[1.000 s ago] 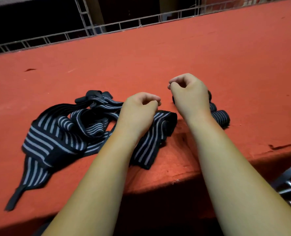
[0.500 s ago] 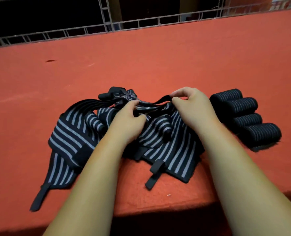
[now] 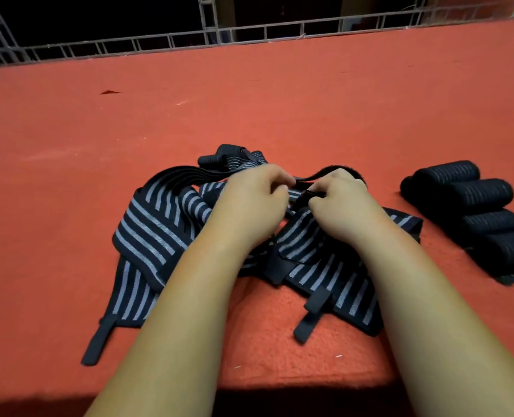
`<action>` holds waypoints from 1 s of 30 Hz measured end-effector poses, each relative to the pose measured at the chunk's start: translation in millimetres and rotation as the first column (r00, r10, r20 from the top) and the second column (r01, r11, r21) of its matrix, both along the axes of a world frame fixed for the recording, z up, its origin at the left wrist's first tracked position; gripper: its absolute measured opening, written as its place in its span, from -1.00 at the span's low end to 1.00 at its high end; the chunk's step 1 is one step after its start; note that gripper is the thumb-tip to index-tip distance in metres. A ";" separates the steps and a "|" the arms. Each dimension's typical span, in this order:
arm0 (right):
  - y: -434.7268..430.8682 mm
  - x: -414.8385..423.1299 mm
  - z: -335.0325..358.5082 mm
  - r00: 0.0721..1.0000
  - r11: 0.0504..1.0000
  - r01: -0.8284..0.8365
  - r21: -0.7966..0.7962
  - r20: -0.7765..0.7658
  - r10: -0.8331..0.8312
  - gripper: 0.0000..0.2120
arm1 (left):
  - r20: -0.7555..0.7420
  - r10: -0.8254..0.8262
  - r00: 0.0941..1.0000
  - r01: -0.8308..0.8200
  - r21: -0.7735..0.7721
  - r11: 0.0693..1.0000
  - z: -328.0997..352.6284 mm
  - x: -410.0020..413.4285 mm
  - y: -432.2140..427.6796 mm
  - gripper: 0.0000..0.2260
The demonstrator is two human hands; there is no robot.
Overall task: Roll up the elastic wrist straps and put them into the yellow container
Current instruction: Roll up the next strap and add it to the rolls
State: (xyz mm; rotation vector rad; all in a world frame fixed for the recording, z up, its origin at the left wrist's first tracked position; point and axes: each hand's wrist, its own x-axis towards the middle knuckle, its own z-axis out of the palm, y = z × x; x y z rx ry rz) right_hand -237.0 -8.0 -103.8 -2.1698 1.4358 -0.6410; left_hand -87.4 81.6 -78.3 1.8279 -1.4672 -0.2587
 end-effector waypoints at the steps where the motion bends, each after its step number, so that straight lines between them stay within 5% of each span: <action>1: 2.0 1.3 1.7 1.000 1.000 -0.003 -0.014 0.012 0.003 -0.65 | 0.013 0.037 0.999 -0.035 -0.071 0.997 5.0 4.7 2.8 -0.74; 4: 10.4 6.7 10.9 0.997 0.999 -0.008 -0.034 0.071 0.010 -0.64 | 0.156 0.218 0.963 -0.195 -0.149 0.969 6.7 29.6 6.0 -0.70; 8: 27.0 16.6 20.1 0.989 0.995 -0.061 -0.077 0.128 0.071 -0.68 | 0.303 0.300 0.905 -0.388 0.295 0.873 -2.2 56.0 14.5 -0.50; 10: 32.8 24.4 19.9 0.983 0.991 -0.099 -0.090 0.147 0.111 -0.68 | 0.326 0.242 0.914 -0.360 0.373 0.855 -3.0 58.5 19.4 -0.50; 14: 41.5 39.9 19.0 0.972 0.976 -0.208 -0.068 0.097 0.214 -0.60 | 0.271 0.240 0.932 -0.323 0.321 0.890 -1.9 62.1 23.1 -0.42; 18: 43.8 53.9 0.9 0.916 0.926 -0.367 0.086 -0.140 0.376 -0.35 | 0.063 0.335 0.940 -0.341 0.220 0.914 -2.3 69.4 27.9 -0.52; 22: 39.8 59.2 -14.8 0.916 0.924 -0.351 0.150 -0.150 0.372 -0.25 | -0.158 0.349 0.924 -0.331 0.132 0.934 -4.4 82.9 30.9 -0.53; 25: 35.3 59.9 -20.0 0.900 0.923 -0.369 0.111 -0.204 0.384 -0.43 | -0.295 0.354 0.888 -0.370 0.001 0.929 -5.0 90.6 32.3 -0.43; 27: 35.3 60.7 -22.7 0.888 0.922 -0.369 0.113 -0.251 0.386 -0.53 | -0.267 0.355 0.896 -0.389 -0.085 0.917 -4.1 95.2 32.8 -0.33; 30: 38.5 65.7 -24.2 0.861 0.926 -0.360 0.113 -0.342 0.377 -0.58 | 0.022 0.205 0.979 -0.200 -0.143 0.969 -6.2 93.0 32.6 -0.35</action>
